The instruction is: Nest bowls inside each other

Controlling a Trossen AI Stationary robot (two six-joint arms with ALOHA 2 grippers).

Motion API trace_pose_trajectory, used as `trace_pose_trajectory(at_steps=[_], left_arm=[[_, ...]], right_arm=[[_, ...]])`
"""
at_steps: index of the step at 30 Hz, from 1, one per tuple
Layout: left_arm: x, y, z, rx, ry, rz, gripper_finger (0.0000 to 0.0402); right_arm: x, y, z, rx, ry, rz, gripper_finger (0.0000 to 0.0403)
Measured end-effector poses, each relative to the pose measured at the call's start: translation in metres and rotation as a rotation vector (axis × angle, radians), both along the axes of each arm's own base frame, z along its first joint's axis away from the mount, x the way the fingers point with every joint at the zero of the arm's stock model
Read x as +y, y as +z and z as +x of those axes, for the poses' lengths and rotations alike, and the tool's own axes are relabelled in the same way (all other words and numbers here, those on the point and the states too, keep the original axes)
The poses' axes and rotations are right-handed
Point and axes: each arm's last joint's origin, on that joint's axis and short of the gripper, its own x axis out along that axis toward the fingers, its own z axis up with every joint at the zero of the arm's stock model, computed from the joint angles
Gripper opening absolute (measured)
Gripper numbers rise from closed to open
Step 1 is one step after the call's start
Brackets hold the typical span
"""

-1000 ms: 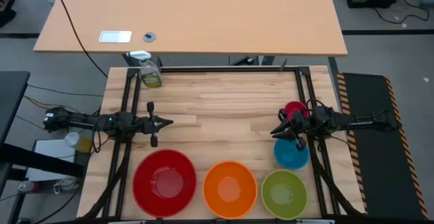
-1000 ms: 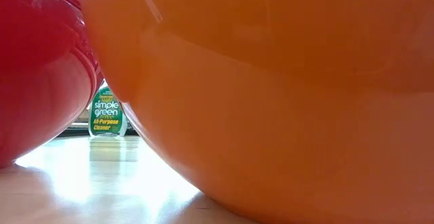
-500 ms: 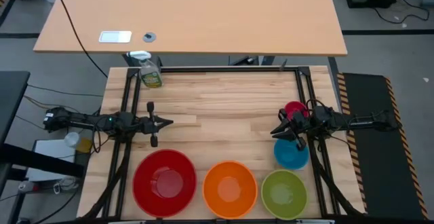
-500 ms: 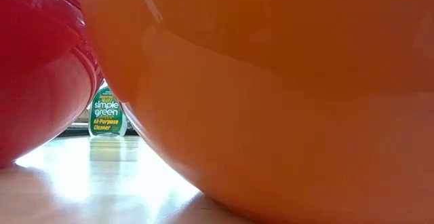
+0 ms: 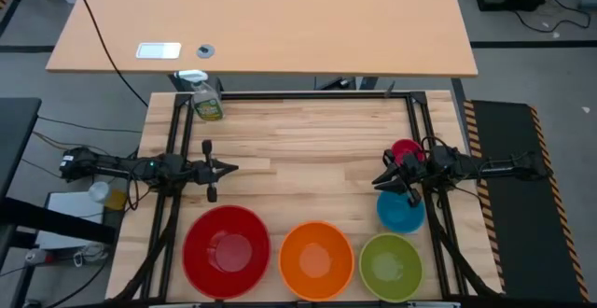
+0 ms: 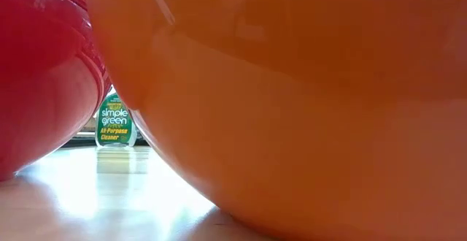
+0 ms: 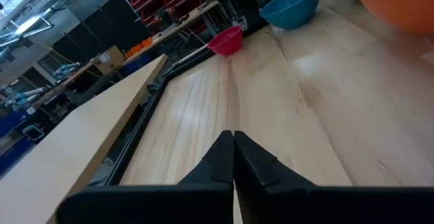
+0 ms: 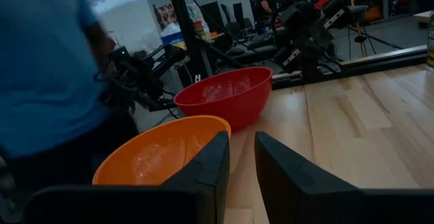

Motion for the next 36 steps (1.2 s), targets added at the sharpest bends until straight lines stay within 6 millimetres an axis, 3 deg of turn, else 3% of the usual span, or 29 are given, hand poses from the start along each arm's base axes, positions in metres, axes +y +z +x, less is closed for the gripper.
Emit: trace_pose_trajectory(at_steps=[7,13,17,19,24,29,36], left_arm=[[0.000,0.003,0.000,-0.030,0.000,-0.011,0.0005],[-0.002,0.020,0.001,-0.293,-0.045,-0.660,0.0005],[-0.002,0.035,-0.002,-0.477,-0.109,-1.036,0.0005],[-0.001,0.042,-0.003,-0.547,-0.149,-1.131,0.0005],[-0.001,0.053,-0.008,-0.663,-0.211,-1.180,0.0005],[0.003,0.056,-0.010,-0.789,-0.139,-1.341,0.0005],[0.007,0.056,-0.011,-0.891,-0.020,-1.395,0.0005]], right_arm=[[0.000,0.000,0.000,-0.001,0.000,0.000,0.0080],[-0.003,0.015,-0.001,-0.183,-0.119,-0.103,0.0080],[-0.007,0.035,-0.006,-0.379,-0.250,-0.019,0.0080],[-0.009,0.042,-0.010,-0.455,-0.324,0.054,0.0080],[-0.018,0.052,-0.018,-0.571,-0.585,0.302,0.0080],[-0.019,0.055,-0.007,-0.412,-0.594,0.357,0.0080],[-0.012,0.096,0.032,-0.028,-0.374,0.298,0.0080]])
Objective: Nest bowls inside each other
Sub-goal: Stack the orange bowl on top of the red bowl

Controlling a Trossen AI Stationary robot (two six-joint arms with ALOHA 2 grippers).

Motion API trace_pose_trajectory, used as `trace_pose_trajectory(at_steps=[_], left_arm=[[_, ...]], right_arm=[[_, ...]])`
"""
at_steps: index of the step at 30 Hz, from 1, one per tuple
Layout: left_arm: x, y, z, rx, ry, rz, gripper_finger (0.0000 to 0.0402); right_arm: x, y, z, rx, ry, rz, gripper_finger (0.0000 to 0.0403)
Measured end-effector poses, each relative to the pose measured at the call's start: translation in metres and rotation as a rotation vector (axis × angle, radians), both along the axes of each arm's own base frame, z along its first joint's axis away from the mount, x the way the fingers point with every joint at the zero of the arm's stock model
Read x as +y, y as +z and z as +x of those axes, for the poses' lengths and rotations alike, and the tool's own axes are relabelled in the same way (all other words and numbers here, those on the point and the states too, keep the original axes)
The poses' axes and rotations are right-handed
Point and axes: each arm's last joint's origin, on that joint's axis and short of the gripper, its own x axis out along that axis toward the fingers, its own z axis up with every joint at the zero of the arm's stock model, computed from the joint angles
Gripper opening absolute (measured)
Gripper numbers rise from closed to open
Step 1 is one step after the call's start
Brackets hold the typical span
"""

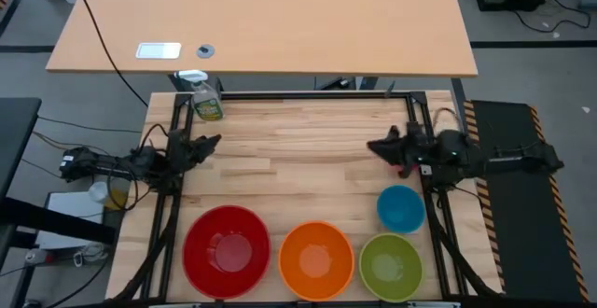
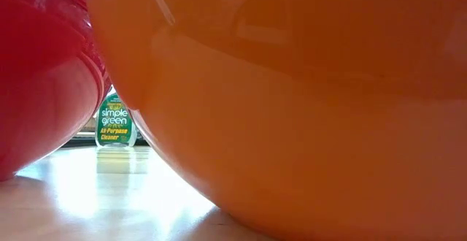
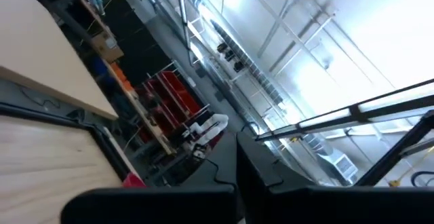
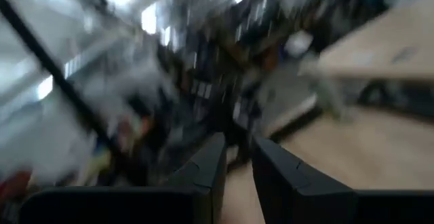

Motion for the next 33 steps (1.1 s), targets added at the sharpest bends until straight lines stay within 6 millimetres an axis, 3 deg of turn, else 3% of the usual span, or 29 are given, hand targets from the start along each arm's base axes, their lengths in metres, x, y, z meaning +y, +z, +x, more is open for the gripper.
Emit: trace_pose_trajectory(at_steps=[4,8,14,16,18,23,28,33], left_arm=[[0.001,0.008,-0.001,-0.014,0.015,-0.005,0.0005],[0.002,0.026,-0.004,-0.005,0.054,0.005,0.0013],[0.001,0.053,-0.006,0.203,-0.007,0.006,0.0097],[0.000,0.064,-0.009,0.274,-0.045,0.028,0.0131],[-0.001,0.072,-0.011,0.340,-0.078,0.053,0.0162],[-0.002,0.087,-0.013,0.483,-0.139,0.089,0.0218],[-0.005,0.094,-0.011,0.531,-0.242,0.117,0.0242],[-0.008,0.094,-0.007,0.532,-0.318,0.133,0.0244]], right_arm=[[0.006,0.021,0.036,0.175,0.198,0.025,0.0080],[0.013,0.040,0.074,0.159,0.352,0.011,0.0080],[0.027,0.050,0.128,0.146,0.482,0.051,0.0080],[0.029,0.048,0.146,0.218,0.473,0.114,0.0080],[0.030,0.038,0.164,0.397,0.457,0.135,0.0080],[0.048,0.022,0.199,0.865,0.445,0.019,0.0080],[0.071,0.017,0.225,1.078,0.579,-0.078,0.0088],[0.078,0.006,0.236,1.286,0.639,-0.098,0.0145]])
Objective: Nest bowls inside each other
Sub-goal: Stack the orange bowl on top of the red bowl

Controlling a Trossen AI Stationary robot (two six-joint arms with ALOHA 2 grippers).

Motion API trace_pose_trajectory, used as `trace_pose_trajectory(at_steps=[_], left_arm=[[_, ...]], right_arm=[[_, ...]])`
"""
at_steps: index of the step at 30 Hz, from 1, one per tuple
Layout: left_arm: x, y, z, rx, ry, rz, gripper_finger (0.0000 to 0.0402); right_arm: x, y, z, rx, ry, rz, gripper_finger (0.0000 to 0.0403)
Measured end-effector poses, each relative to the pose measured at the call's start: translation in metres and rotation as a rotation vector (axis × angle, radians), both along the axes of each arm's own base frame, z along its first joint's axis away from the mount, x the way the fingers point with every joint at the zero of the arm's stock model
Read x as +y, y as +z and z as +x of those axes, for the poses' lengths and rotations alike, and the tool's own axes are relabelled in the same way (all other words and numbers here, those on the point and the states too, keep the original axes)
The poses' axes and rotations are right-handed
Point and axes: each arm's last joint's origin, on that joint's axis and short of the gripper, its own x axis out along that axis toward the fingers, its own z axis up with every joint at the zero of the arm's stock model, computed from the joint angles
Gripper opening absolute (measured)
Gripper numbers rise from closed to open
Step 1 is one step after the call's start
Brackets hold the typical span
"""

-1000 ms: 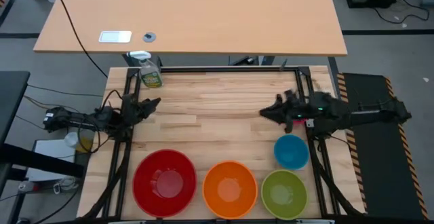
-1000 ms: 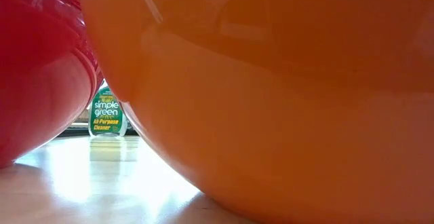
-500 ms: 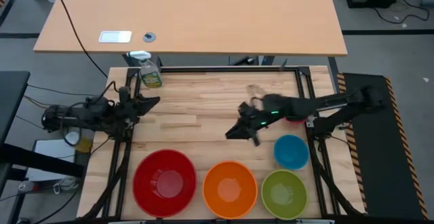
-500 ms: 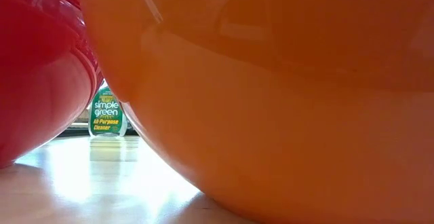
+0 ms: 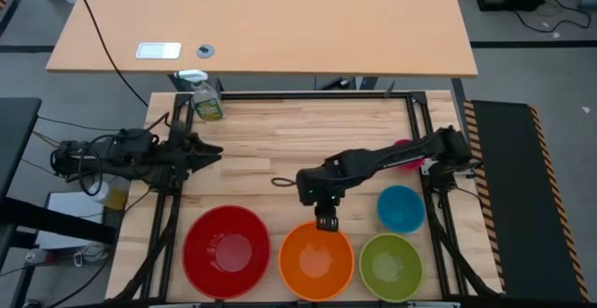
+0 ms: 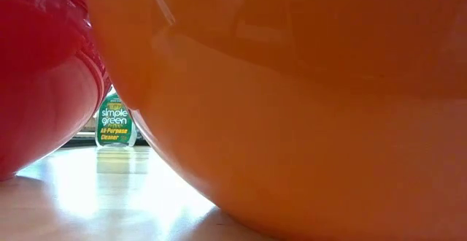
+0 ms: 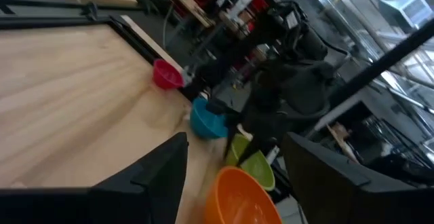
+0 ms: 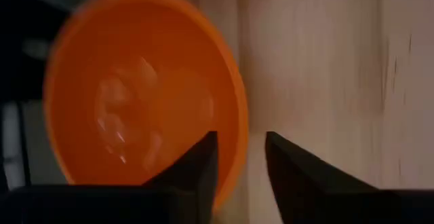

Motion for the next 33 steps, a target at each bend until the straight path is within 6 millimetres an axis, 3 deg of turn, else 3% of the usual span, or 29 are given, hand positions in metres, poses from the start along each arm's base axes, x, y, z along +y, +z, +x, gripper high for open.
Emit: trace_pose_trajectory(at_steps=[7,13,17,25,30,33], left_arm=[[-0.001,0.000,0.002,0.002,-0.026,0.003,0.0244],[-0.003,0.002,0.002,-0.017,-0.104,-0.002,0.0244],[-0.003,0.002,0.002,-0.018,-0.105,-0.002,0.0244],[-0.003,0.005,0.002,-0.049,-0.105,-0.004,0.0244],[-0.003,0.006,0.002,-0.054,-0.104,-0.004,0.0244],[-0.003,0.005,0.002,-0.052,-0.104,-0.004,0.0244]], right_arm=[[0.012,-0.035,0.015,0.143,0.027,0.023,0.0235],[0.028,-0.055,0.018,0.202,0.023,-0.010,0.0239],[0.033,-0.062,0.018,0.231,-0.015,-0.037,0.0208],[0.033,-0.067,0.018,0.254,-0.038,-0.082,0.0094],[0.023,-0.068,0.019,0.245,-0.032,-0.148,0.0036],[0.014,-0.067,0.020,0.246,-0.015,-0.147,0.0021]])
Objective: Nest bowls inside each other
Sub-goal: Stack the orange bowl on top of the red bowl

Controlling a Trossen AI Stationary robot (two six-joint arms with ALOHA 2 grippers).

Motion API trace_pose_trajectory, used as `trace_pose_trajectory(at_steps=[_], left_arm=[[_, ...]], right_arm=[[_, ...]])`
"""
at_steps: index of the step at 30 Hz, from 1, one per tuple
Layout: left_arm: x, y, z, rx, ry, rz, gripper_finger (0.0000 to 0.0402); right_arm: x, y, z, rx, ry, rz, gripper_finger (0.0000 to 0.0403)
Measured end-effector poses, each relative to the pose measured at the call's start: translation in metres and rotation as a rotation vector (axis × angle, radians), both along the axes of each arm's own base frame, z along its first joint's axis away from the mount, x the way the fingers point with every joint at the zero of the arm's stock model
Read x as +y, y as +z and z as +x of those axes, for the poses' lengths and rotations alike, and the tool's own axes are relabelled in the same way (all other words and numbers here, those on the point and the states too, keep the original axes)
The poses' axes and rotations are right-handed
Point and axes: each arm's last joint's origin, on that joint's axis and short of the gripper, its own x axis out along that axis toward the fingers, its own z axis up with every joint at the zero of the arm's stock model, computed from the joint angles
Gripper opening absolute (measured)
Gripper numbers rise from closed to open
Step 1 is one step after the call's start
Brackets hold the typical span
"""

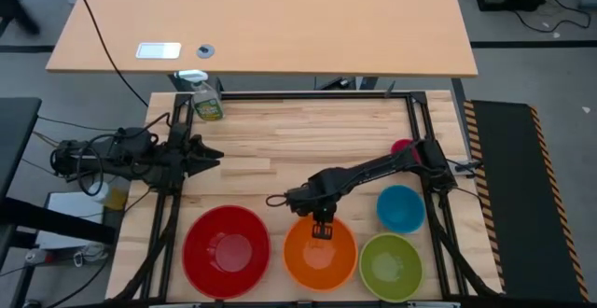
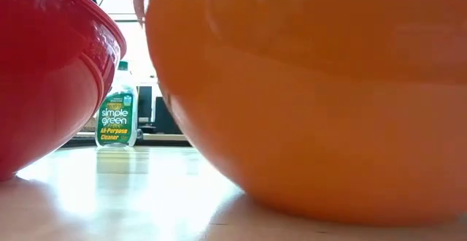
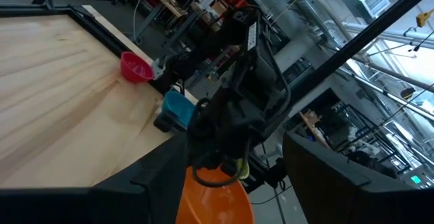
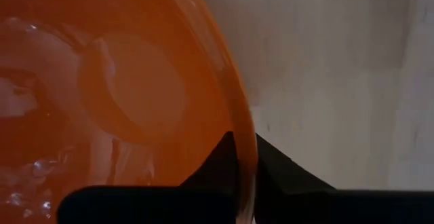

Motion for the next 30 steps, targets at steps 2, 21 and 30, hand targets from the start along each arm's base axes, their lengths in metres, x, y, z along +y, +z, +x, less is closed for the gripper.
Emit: trace_pose_trajectory(at_steps=[2,21,30], left_arm=[[0.000,0.000,0.000,0.000,0.000,0.000,0.0244],[0.001,0.014,-0.001,-0.141,0.025,-0.025,0.0244],[0.001,0.025,-0.003,-0.258,0.030,0.011,0.0244]], right_arm=[[-0.008,0.000,-0.001,0.012,-0.001,-0.018,0.0021],[-0.070,0.097,-0.017,-0.319,-0.385,0.110,0.0026],[-0.023,0.104,0.032,-0.687,-0.546,0.362,0.0023]])
